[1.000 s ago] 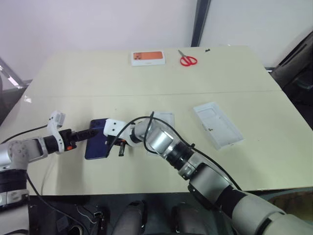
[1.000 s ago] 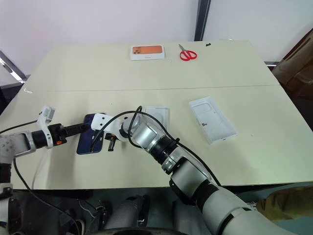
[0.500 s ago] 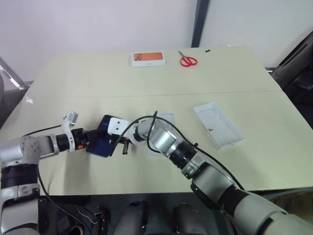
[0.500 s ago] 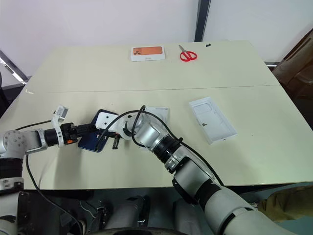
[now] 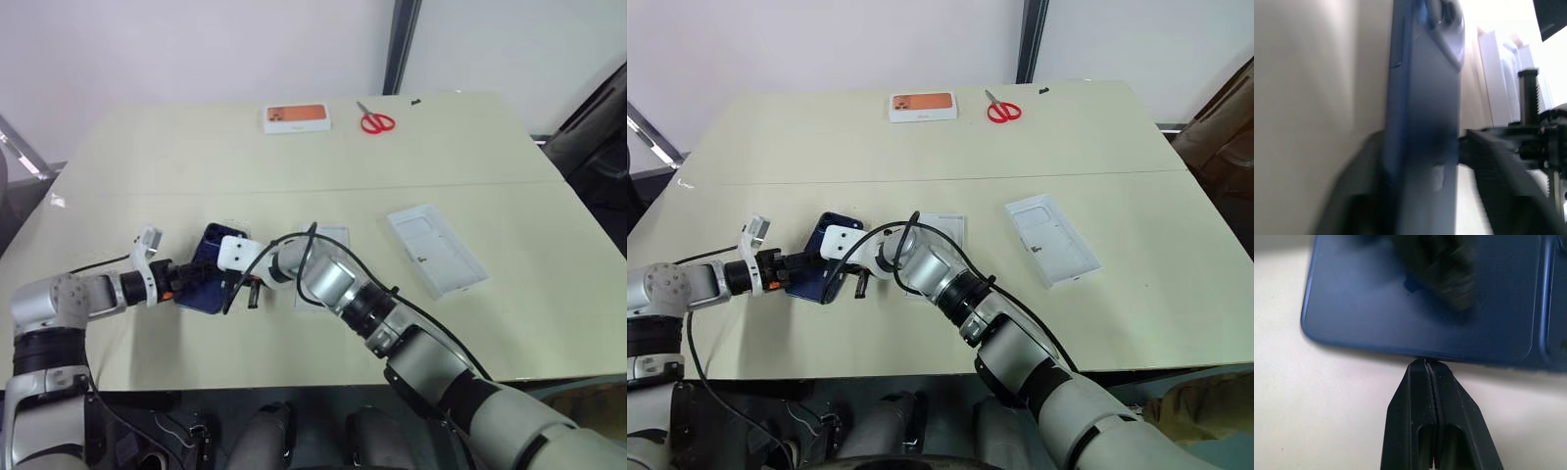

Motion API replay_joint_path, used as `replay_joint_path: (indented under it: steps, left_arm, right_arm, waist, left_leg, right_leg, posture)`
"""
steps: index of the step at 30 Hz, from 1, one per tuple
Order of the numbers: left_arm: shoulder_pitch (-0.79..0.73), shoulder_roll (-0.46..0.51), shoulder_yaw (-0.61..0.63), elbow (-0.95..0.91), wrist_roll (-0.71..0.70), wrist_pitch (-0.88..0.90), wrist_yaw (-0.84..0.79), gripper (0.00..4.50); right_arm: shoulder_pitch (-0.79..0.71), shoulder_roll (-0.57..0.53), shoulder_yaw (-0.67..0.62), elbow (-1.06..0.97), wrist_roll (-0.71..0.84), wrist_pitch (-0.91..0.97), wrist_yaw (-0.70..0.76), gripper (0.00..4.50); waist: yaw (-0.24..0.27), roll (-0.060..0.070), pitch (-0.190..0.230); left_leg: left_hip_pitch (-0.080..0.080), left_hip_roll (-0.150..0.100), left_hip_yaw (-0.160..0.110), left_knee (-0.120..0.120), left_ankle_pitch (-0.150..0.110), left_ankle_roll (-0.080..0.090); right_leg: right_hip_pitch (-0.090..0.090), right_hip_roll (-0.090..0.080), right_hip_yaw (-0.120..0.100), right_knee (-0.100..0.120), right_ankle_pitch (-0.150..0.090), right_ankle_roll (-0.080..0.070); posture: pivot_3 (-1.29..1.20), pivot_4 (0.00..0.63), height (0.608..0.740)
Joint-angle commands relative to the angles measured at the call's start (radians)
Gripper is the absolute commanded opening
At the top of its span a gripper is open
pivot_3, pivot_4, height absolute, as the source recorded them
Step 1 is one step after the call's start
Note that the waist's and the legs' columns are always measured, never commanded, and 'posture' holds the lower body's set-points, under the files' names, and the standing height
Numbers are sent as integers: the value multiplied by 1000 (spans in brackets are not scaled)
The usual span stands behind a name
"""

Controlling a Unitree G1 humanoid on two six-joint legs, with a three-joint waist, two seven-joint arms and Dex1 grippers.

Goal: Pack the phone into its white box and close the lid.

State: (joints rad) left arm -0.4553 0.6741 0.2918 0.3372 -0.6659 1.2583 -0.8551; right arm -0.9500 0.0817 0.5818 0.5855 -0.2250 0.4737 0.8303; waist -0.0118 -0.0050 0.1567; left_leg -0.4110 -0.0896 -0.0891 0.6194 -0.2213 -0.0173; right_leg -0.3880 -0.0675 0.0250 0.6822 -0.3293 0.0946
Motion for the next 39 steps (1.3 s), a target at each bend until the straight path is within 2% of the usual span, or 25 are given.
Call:
replay_joint_path:
  steps: [1, 14, 17, 19, 20, 29, 39]
  left_arm:
    - [29, -9, -47, 7, -11, 58, -9, 2175]
    - [43, -10, 30, 12, -53, 98, 11, 2175]
    - [54, -9, 40, 6, -58, 96, 11, 1304]
    - [59, -4, 47, 0, -65, 101, 10, 356]
    - [61, -1, 49, -2, -69, 104, 10, 44]
    - [59, -9, 103, 30, -89, 112, 33, 44]
    - [46, -76, 243, -18, -198, 78, 52, 44]
  right_arm:
    - [11, -6, 15, -17, -18, 2, -1, 0]
    - [21, -9, 18, -23, -24, 1, 0, 0]
    - [28, -9, 25, -29, -25, 2, 3, 0]
    - [32, -10, 27, -34, -25, 4, 5, 0]
    - [33, -10, 28, -37, -25, 5, 5, 0]
    - [37, -11, 14, -51, -16, -17, -3, 0]
    - [72, -29, -205, -277, 169, -32, -3, 0]
  waist:
    - [0, 0, 0]
    - [-8, 0, 0]
    - [-9, 0, 0]
    - [-8, -1, -1]
    - [-8, -1, -1]
    - [-11, -2, -1]
    - [-9, -4, 0]
  left_leg:
    - [0, 0, 0, 0, 0, 0]
    - [0, 1, 0, -1, 0, 0]
    - [0, 1, 0, -1, 0, 0]
    - [0, 1, 0, -1, 0, 0]
    - [0, 1, 0, -1, 0, 0]
    - [0, 1, 0, -3, 0, -1]
    - [0, 2, 0, -3, 1, -1]
  right_leg:
    - [0, 0, 0, 0, 0, 0]
    - [-1, 0, 0, 0, 0, 0]
    - [-1, 0, 0, 0, 0, 0]
    - [-1, 0, 0, 0, 0, 0]
    - [-1, 0, 0, 0, 0, 0]
    - [-2, 1, 0, 0, 0, 0]
    - [-2, 1, 0, 0, 0, 0]
  posture:
    - [0, 150, 734]
    - [0, 150, 734]
    - [0, 150, 734]
    - [0, 150, 734]
    - [0, 150, 734]
    - [0, 150, 734]
    - [0, 150, 734]
